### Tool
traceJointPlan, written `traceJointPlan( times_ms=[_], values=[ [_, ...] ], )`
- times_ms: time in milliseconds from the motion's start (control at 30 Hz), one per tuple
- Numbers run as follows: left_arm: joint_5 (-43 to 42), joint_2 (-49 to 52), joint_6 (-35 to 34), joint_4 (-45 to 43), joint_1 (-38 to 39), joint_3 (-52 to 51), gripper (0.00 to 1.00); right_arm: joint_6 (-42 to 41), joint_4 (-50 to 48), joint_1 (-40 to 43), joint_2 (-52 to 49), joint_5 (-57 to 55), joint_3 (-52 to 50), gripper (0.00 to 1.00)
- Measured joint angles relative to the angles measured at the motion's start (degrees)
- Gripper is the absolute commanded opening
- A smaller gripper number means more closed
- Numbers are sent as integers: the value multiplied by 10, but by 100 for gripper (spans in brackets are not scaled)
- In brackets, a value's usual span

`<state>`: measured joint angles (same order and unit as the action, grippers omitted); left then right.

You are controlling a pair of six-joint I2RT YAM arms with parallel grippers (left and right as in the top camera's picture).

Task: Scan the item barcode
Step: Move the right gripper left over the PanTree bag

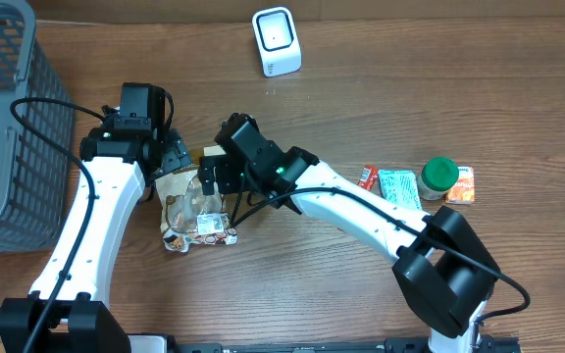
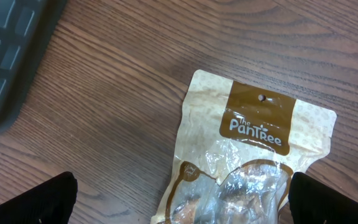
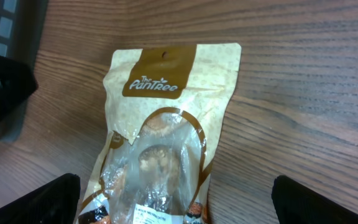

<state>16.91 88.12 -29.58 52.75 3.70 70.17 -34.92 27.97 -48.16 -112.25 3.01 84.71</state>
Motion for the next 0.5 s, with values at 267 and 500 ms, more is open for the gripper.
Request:
traceJointPlan(
  times_ms=[267, 500],
  values=[
    [0, 0, 0, 0, 0, 0, 100, -7, 2, -5, 0, -19, 0, 100],
    [-7, 0, 0, -66, 0, 0, 100, -9, 15, -5, 0, -28, 0, 100]
  ],
)
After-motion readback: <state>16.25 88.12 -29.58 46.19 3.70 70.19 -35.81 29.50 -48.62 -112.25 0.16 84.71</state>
